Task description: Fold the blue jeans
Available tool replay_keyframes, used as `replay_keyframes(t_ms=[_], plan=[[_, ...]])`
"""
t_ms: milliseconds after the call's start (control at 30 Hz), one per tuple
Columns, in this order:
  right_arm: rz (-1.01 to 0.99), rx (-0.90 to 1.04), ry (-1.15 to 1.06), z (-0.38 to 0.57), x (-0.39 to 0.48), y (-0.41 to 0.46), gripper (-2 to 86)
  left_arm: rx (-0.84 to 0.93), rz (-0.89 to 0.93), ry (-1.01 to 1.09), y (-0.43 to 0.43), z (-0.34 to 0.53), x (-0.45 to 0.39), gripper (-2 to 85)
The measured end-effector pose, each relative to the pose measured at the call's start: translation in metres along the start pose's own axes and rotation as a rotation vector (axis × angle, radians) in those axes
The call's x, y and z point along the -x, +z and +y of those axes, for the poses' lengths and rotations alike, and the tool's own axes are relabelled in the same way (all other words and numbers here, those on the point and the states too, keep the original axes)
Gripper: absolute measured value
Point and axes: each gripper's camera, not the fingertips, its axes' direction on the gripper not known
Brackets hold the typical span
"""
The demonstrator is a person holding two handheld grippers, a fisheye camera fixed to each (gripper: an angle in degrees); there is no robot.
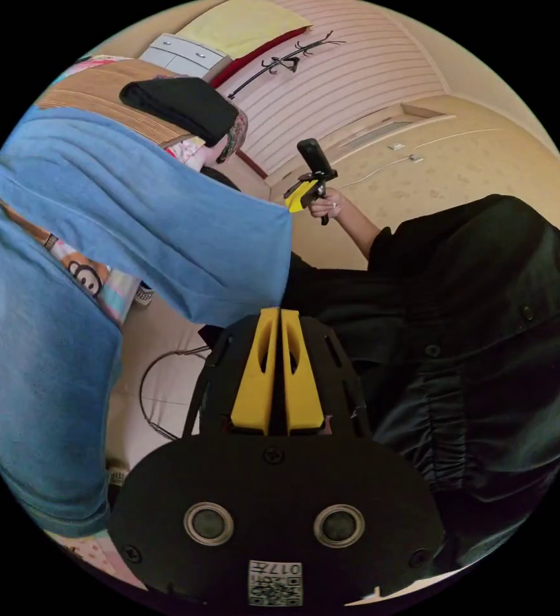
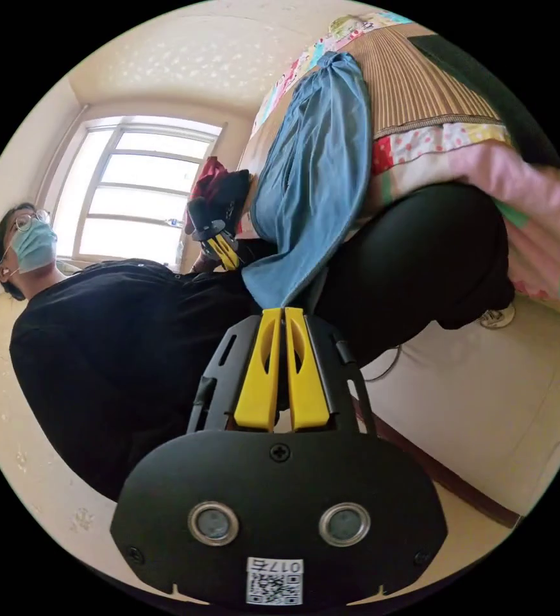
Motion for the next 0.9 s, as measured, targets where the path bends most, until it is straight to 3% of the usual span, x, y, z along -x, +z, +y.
replay_keyframes(t_ms=[133,233,333,467,667,900], plan=[[-0.088,-0.141,-0.251,0.0,0.045,-0.022,1.3,-0.156,0.059,-0.077,-0.039,0.023,0.009,3.0],[-0.133,-0.184,-0.449,-0.021,0.09,-0.014,1.2,-0.267,0.004,-0.109,-0.076,0.019,0.003,6.3],[-0.226,-0.071,-0.538,-0.062,0.118,0.037,1.2,-0.423,-0.141,-0.166,-0.112,0.004,-0.015,6.6],[-0.253,0.054,-0.538,-0.101,0.133,0.126,1.3,-0.548,-0.109,-0.21,-0.133,-0.022,-0.024,8.5],[-0.337,0.088,-0.453,-0.117,0.12,0.201,1.3,-0.461,-0.204,-0.391,-0.131,-0.035,-0.01,13.3],[-0.258,0.155,-0.44,-0.116,0.122,0.234,1.2,-0.361,-0.21,-0.389,-0.11,-0.043,-0.01,13.3]])
